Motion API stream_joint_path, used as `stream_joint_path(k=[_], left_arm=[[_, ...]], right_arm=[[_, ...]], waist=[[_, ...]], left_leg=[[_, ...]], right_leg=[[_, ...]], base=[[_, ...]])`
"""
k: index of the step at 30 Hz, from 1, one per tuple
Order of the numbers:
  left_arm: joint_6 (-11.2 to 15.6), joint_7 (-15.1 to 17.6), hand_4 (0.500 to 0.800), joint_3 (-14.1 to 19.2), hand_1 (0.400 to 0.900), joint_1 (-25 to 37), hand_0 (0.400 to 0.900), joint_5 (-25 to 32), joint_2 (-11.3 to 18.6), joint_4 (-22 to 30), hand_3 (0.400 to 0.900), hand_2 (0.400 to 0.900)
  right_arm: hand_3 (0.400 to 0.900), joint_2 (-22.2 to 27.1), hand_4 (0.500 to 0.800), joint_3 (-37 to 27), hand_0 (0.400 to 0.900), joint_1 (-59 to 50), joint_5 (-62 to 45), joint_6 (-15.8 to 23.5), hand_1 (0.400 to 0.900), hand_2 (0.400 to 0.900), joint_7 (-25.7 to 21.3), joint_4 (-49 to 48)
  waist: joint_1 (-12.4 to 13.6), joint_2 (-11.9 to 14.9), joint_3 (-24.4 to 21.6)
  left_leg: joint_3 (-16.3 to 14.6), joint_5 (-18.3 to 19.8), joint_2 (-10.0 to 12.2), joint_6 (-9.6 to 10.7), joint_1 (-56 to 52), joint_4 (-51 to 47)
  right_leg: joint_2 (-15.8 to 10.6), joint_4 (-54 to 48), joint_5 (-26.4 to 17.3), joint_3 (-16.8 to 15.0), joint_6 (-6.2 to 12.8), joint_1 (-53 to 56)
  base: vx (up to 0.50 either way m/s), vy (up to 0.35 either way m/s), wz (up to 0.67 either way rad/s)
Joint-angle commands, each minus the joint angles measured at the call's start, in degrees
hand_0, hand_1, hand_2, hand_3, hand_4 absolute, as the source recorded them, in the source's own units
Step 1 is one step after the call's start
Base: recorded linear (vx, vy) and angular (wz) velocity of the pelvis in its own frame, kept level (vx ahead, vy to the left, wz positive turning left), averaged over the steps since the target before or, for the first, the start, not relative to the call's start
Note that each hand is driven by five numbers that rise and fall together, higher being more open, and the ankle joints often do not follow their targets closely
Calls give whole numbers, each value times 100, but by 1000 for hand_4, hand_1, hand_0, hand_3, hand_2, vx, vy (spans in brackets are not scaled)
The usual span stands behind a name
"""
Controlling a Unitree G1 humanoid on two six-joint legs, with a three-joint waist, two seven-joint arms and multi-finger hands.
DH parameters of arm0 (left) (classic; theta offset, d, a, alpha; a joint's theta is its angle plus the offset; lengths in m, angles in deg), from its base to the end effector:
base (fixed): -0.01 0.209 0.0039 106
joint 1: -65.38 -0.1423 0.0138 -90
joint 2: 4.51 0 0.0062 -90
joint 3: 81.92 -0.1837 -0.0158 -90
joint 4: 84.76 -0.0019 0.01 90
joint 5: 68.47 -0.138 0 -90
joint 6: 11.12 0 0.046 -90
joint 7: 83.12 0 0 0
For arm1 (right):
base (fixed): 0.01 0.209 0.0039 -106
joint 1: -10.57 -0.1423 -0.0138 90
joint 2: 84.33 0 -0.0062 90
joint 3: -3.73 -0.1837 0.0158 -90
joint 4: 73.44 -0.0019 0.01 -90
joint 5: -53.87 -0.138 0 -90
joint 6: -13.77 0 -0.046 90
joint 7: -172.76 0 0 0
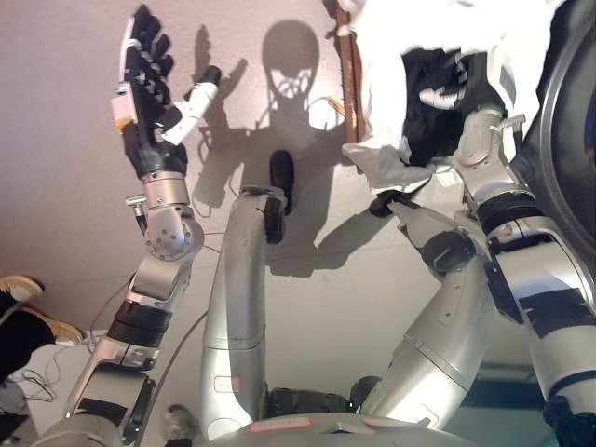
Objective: Put the clothes in the basket into the washing machine.
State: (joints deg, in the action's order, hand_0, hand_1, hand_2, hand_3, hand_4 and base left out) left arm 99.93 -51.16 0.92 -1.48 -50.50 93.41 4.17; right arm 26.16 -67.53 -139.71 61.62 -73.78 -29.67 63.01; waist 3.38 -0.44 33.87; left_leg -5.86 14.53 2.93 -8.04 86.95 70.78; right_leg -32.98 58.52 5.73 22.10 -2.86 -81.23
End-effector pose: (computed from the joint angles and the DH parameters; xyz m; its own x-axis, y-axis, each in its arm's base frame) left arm 0.2609 0.1781 0.1537 0.7227 0.3166 0.6143 -0.2472 0.9485 -0.1980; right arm 0.3538 -0.2265 0.2219 0.8439 -0.2026 0.4967 0.5079 0.5998 -0.6182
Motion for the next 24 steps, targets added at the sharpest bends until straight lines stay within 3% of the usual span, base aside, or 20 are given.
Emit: stream_joint_path(k=[1,5,8,14,18,19,24], left_arm=[[285,177,800,442,900,-187,900,-410,-278,582,900,900],[283,202,800,458,900,-217,900,-488,-187,555,900,900],[258,202,800,453,900,-255,900,-540,-128,522,900,900],[253,321,800,580,900,-296,900,-557,-52,499,900,900],[261,488,800,593,900,-360,900,-532,-49,492,900,900],[279,580,800,567,900,-366,900,-542,-77,489,900,900],[337,817,800,427,900,-356,900,-652,-113,539,900,900]], right_arm=[[400,522,500,-396,400,373,-163,527,400,400,-512,-1295],[400,691,500,-1147,400,1224,-203,739,400,400,-587,-2523],[400,707,500,-1556,400,1658,-258,802,400,400,-603,-2912],[400,258,500,-2407,400,2073,-805,1006,400,400,-1026,-3289],[400,-340,500,-2894,400,1911,-1365,1274,400,400,-1553,-3147],[400,-538,500,-3062,400,1744,-1503,1412,400,400,-1876,-3079],[400,-687,500,-3355,400,1254,-1309,1429,400,400,-2778,-2704]], waist=[[-417,173,-479],[-608,421,-691],[-684,521,-789],[-788,563,-910],[-832,504,-971],[-838,445,-998],[-820,317,-1014]], left_leg=[[437,-174,-300,348,-411,-1281],[353,-241,-276,389,-388,-1652],[347,-266,-255,420,-496,-1865],[269,-251,-185,422,-735,-2133],[221,-205,-154,375,-811,-2214],[205,-201,-155,362,-821,-2206],[190,-163,-165,320,-785,-2072]], right_leg=[[164,579,315,140,537,-872],[271,293,258,262,637,-869],[350,92,264,361,670,-726],[503,-135,270,437,718,-496],[579,-219,254,424,753,-463],[595,-219,262,383,749,-479],[590,-63,302,247,725,-620]], base=[[41,-25,-14],[34,-53,-2],[34,-60,2],[18,-5,-7],[3,54,-16],[2,58,-12],[10,41,-5]])
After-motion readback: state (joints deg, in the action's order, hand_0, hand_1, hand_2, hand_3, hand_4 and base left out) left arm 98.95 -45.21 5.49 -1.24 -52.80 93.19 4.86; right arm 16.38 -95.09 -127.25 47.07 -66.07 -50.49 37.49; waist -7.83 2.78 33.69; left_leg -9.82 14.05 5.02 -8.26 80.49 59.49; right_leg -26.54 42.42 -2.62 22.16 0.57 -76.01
